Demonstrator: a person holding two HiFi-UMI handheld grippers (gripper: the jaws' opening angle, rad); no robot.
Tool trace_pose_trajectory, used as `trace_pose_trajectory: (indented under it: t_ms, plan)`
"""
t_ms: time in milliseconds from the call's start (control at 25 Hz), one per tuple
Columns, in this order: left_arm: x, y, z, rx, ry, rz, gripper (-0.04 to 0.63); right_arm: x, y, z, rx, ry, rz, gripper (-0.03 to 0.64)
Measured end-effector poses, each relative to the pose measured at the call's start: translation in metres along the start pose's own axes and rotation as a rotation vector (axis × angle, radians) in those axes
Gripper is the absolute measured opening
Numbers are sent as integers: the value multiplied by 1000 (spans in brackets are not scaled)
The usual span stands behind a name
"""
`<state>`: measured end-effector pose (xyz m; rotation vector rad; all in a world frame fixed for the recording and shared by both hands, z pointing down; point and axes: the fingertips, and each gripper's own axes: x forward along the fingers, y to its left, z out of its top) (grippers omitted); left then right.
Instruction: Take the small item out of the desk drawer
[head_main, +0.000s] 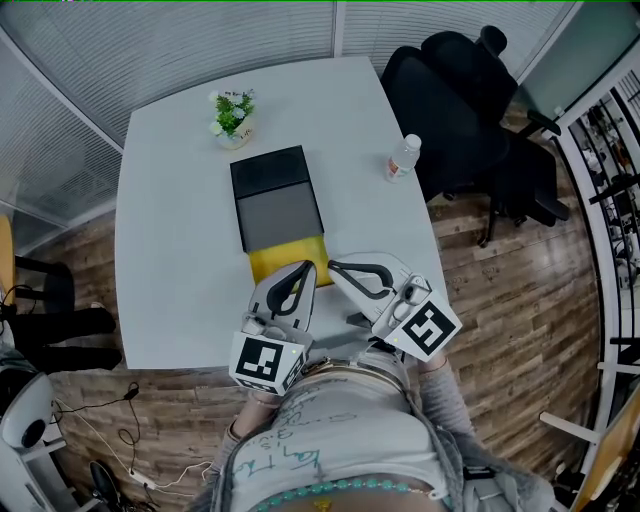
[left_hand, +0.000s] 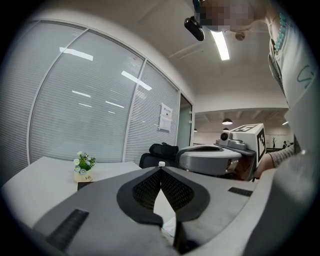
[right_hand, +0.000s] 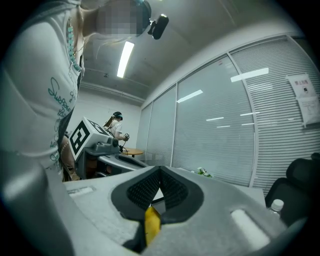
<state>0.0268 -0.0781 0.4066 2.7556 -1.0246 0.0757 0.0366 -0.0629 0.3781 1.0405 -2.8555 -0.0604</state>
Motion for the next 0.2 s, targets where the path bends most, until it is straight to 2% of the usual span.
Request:
trace_pose_trajectory:
  t_ms: [200]
  plan:
    - [5, -2, -5, 4, 1, -1, -2, -3, -4, -1, -4, -1, 5, 2]
